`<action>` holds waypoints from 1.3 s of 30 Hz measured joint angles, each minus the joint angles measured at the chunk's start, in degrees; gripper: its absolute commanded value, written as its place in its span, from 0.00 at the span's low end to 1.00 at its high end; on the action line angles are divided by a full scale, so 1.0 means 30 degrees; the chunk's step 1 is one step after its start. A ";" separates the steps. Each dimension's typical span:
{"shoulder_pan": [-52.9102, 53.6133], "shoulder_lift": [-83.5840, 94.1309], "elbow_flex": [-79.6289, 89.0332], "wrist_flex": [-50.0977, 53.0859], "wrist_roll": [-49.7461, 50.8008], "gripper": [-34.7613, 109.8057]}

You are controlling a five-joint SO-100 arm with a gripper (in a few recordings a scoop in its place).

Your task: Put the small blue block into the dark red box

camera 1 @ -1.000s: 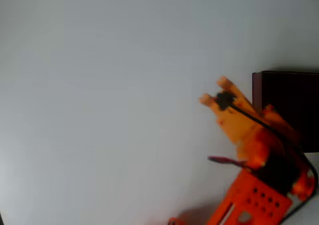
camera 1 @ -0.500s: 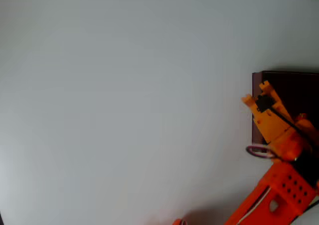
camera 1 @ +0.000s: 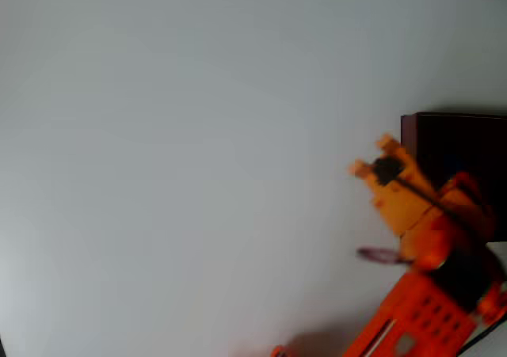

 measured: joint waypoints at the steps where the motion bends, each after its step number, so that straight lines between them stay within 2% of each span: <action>1: -0.0498 0.1523 0.0762 0.0029 0.0088 0.40; 7: -0.4160 1.0576 0.5977 0.0732 0.0439 0.31; 12: -0.8848 1.5234 0.9082 0.0850 0.0439 0.24; 22: -1.6143 2.6074 1.5674 0.2227 0.0146 0.24; 30: -1.9805 2.7217 1.7900 0.3457 -0.0352 0.24; 39: -2.0889 2.7275 2.0771 0.2637 -0.0850 0.24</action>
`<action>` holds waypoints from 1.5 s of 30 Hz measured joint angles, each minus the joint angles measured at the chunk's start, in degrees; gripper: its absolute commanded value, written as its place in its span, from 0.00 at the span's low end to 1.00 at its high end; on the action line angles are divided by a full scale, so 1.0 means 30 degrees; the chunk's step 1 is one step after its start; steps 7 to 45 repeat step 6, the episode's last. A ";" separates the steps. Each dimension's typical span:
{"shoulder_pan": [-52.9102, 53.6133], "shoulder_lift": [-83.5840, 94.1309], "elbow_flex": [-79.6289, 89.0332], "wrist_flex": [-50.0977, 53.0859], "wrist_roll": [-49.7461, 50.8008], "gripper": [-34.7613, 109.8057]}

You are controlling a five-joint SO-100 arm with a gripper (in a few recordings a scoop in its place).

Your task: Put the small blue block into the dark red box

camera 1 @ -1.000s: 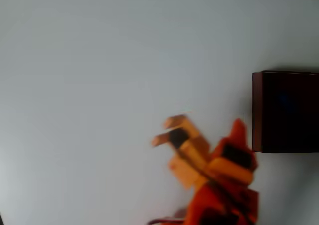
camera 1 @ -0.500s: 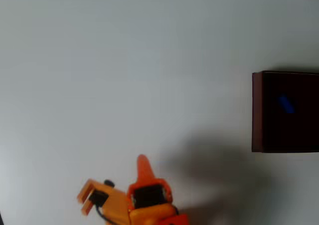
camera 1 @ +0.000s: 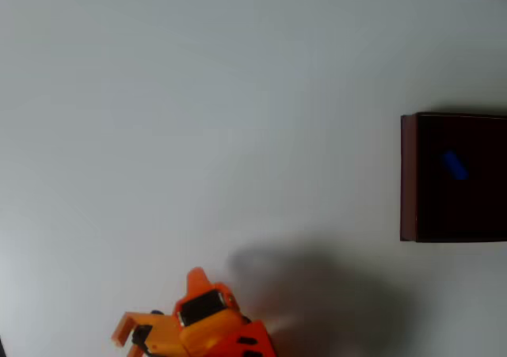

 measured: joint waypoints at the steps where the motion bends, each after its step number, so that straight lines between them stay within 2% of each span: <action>1: -0.0088 -0.0146 0.0088 -0.0088 0.0000 0.24; 45: -0.0586 -0.0029 0.0205 -0.0117 0.0000 0.24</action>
